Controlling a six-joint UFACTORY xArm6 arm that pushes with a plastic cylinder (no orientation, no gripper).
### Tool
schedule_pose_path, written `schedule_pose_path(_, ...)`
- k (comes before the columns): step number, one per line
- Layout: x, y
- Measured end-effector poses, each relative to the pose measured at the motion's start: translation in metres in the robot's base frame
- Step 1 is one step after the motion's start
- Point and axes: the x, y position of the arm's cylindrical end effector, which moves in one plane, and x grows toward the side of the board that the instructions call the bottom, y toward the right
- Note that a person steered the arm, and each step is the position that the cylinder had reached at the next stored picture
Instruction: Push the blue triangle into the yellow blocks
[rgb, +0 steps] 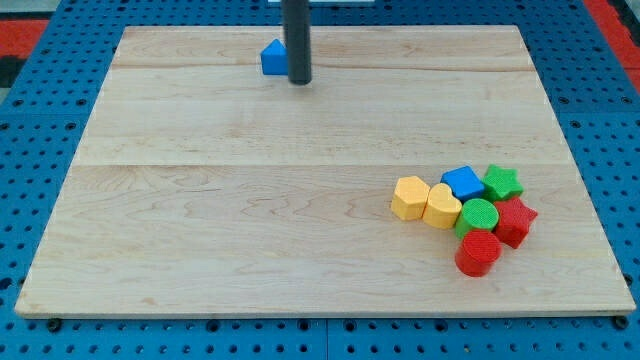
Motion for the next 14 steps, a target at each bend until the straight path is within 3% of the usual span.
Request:
schedule_pose_path(1, -0.043, 0.004)
schedule_pose_path(2, -0.037, -0.039)
schedule_pose_path(5, 0.029, -0.115)
schedule_pose_path(8, 0.118, -0.122)
schedule_pose_path(9, 0.129, -0.086)
schedule_pose_path(14, 0.268, -0.003)
